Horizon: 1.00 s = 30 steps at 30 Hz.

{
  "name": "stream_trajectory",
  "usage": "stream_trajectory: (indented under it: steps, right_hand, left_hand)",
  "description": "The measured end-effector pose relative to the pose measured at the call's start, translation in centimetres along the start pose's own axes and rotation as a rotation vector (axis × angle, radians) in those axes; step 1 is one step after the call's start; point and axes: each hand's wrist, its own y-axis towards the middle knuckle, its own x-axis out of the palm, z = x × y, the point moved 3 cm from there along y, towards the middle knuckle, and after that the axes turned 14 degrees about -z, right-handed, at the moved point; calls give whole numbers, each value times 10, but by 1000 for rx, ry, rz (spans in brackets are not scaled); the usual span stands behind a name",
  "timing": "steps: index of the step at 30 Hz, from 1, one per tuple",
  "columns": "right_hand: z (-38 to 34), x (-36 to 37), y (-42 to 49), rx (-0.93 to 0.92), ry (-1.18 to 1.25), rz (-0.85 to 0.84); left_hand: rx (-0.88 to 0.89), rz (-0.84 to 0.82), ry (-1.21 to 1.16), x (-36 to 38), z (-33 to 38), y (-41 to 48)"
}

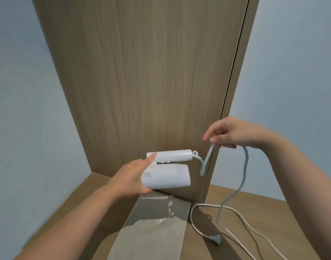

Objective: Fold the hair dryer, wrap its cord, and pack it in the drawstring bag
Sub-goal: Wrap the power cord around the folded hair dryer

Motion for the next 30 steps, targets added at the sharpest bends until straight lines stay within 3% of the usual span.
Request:
stream_trajectory:
  steps: [2,5,7,11,13,17,20,24,30]
  right_hand:
    - [14,10,3,181,-131,-172]
    - [48,25,18,326,-67,-70]
    - [65,38,28,237,177,-16]
    - [77,57,38,-62,789,-179]
    - [75,56,39,-148,947,-190]
    - [75,54,40,-104,1047,-40]
    - [76,58,41,-24,991,9]
    - [86,78,41,135,744,57]
    - [96,116,49,346,180,437]
  left_hand:
    - [-29,66,-64,-2,-5,-4]
    - [-52,164,-174,-7,-4,-9]
    - [-29,205,-205,-12,0,-9]
    - [-2,220,-319,-21,8,-4]
    - [-22,200,-442,-21,9,-4]
    - [-56,174,-601,-13,8,-5]
    - [-84,163,-617,-8,7,-6]
    - [-115,131,-541,0,0,-13]
    - [-94,96,-704,17,13,-18]
